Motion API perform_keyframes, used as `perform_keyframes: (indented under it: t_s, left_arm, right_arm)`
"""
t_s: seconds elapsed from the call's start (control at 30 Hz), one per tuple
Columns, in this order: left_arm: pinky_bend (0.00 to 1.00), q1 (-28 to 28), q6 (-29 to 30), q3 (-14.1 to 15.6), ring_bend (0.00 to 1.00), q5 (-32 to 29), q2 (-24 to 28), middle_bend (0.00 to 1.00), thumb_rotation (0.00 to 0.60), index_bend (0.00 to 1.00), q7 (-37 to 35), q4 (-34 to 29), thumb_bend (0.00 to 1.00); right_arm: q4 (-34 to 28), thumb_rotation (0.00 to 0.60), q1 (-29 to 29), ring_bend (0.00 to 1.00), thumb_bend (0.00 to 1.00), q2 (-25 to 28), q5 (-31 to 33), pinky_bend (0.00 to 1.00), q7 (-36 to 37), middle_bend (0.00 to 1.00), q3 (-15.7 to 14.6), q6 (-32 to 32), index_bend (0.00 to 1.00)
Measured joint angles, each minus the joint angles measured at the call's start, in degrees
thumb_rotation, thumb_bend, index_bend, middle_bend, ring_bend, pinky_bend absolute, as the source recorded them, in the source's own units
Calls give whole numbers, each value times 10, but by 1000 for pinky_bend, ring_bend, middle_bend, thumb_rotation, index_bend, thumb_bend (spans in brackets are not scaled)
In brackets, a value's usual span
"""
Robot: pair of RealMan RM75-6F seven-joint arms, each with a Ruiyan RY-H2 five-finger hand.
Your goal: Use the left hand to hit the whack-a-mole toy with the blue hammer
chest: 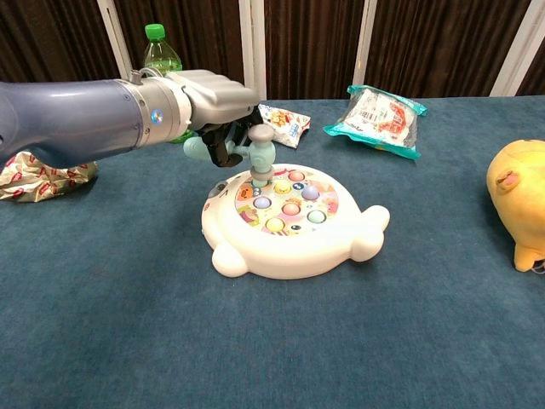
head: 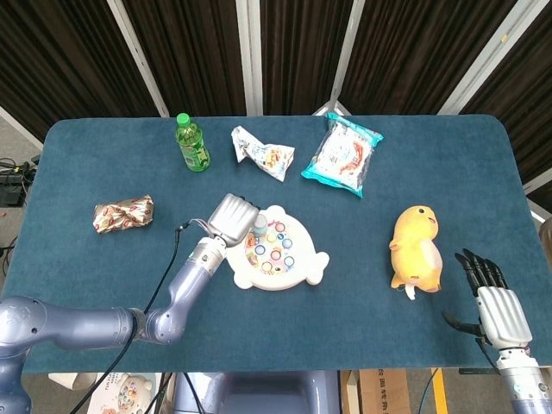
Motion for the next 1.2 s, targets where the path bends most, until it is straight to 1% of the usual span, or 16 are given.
perform_keyframes:
  t_s: [0.27, 0.43, 0.6, 0.87, 1.0, 1.2]
  left_arm:
    - [558, -5, 1, 16, 424, -14, -2, 472, 600, 622, 2, 11, 578]
    - [558, -7, 1, 24, 424, -12, -7, 472, 600, 622, -1, 18, 579]
    - [558, -9, 6, 22, 424, -6, -7, 472, 600, 621, -10, 15, 579]
    - [558, -16, 21, -2, 424, 4, 4, 472, 600, 621, -32, -13, 579]
    - [558, -22, 22, -3, 424, -2, 4, 472, 600, 621, -31, -17, 579]
    - [558, -28, 20, 5, 424, -11, -7, 472, 600, 622, -25, -12, 578]
  right_arm:
    - [-2, 600, 0, 0, 222, 1, 2, 0, 4, 0, 0, -2, 0]
    - [-4, 600, 1, 0, 222, 2, 4, 0, 4, 0, 1, -4, 0]
    - [-4, 600, 1, 0, 222, 2, 4, 0, 4, 0, 1, -4, 0]
    - [-6, 600, 1, 0, 222, 2, 5, 0, 5, 0, 2, -5, 0]
    - [-6, 600, 2, 0, 222, 2, 5, 0, 5, 0, 1, -5, 0]
    - [-7, 600, 2, 0, 222, 2, 5, 0, 6, 0, 2, -5, 0]
